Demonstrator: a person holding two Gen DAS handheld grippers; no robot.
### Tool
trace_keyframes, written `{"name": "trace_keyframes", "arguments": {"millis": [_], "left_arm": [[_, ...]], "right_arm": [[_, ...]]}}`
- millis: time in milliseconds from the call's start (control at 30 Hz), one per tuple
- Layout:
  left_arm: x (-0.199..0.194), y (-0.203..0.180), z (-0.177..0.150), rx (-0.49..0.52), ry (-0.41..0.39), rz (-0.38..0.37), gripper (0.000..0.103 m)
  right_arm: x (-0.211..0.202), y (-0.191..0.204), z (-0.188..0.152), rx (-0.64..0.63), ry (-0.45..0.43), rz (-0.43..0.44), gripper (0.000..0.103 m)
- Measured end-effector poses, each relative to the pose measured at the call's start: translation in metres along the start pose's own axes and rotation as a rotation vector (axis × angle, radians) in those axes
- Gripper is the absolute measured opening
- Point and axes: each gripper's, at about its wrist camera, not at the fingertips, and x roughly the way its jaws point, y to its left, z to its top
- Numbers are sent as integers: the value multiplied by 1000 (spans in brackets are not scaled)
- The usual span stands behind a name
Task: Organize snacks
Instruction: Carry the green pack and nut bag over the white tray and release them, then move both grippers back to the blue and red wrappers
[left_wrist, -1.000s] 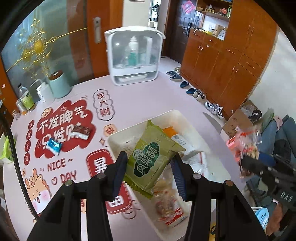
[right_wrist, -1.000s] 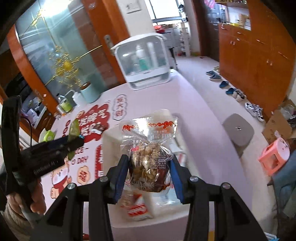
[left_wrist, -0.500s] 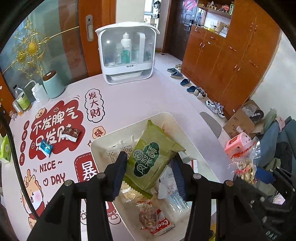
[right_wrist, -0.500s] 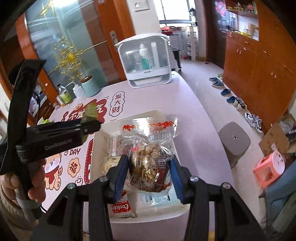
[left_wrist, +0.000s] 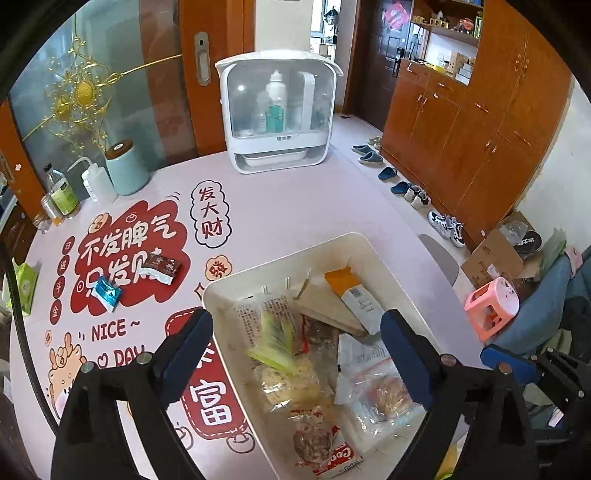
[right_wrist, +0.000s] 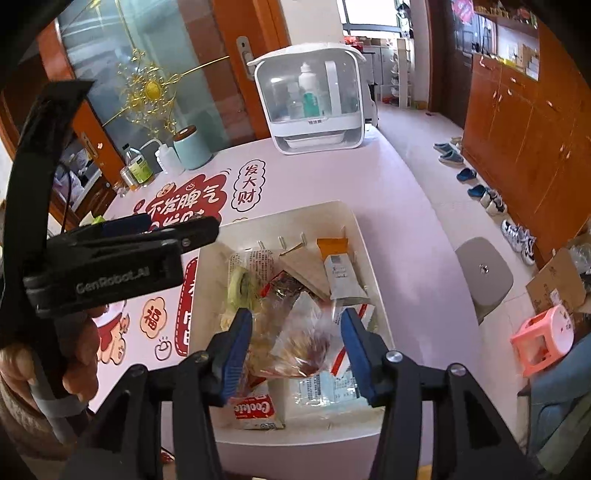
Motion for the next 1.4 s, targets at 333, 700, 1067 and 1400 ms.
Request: {"name": "trace_keyframes", "arguments": {"millis": [333, 700, 1067, 1400], "left_arm": [[-9, 13, -11, -10, 13, 4, 92], [-40, 31, -24, 13, -11, 35, 92], [-82, 87, -31, -13, -56, 105, 92], [-138, 206, -1, -103, -155, 247, 92]], "right_arm": [[-3, 8, -2, 28, -2, 11, 53], [-11, 24, -2, 49, -23, 27, 53], [-10, 61, 10, 56, -34, 71, 52], [-8, 124, 62, -68, -101, 9, 52]]}}
